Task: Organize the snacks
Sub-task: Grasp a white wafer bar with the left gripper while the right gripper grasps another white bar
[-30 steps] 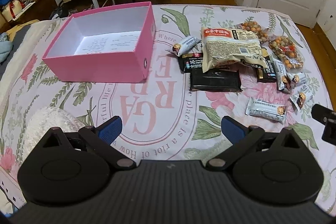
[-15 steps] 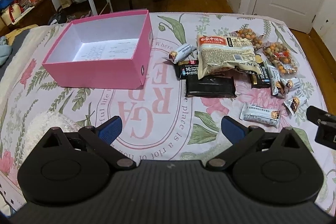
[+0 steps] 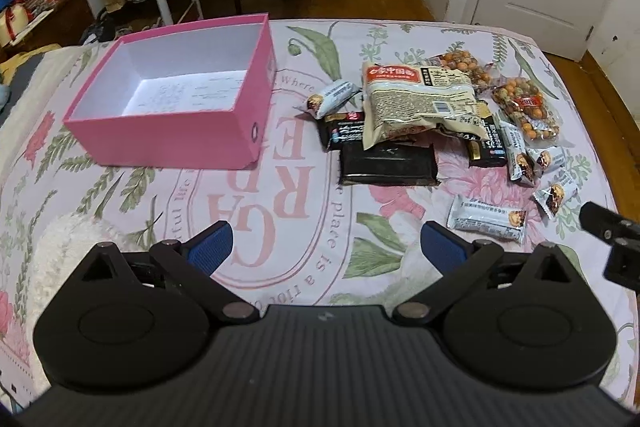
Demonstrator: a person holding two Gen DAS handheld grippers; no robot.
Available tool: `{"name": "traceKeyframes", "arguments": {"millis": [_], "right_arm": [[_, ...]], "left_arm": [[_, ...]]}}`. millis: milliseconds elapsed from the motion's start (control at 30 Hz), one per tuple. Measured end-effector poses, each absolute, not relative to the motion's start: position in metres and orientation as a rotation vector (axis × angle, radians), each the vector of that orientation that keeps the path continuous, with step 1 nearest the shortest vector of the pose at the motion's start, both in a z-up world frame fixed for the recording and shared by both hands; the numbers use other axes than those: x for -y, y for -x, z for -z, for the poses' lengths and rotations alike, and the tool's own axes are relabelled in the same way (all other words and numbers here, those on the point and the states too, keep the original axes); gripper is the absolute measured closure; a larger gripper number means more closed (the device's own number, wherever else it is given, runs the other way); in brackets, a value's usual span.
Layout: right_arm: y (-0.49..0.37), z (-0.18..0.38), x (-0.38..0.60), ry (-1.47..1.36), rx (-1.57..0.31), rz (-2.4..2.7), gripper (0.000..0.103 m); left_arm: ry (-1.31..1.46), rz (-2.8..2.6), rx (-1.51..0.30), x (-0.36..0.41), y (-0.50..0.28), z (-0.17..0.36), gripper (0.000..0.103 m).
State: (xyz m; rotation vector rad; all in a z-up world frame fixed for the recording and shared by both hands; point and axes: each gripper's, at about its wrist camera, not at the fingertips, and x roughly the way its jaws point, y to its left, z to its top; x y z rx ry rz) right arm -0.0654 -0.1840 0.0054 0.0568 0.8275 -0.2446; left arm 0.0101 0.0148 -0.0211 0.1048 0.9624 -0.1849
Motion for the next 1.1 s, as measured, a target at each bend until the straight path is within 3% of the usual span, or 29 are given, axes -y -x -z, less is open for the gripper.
{"name": "traceKeyframes", "arguments": {"millis": [267,867,1100], "right_arm": [[0.066,0.007,0.228,0.026,-0.692,0.221,0.003],[0.016,0.135,0.337,-0.748,-0.879,0.253,0.020],[0.009,0.153,0.338,-0.820,-0.836,0.366,0.026]], "left_arm": [[-0.236,0.362,-0.949,0.018,-0.030,0.049,0.003],[-0.511,0.909,-0.854,0.113,-0.067,0.119,0.003],[-0.642,1.069,-0.845,0.149,-0.061,0.147,0.003]]}}
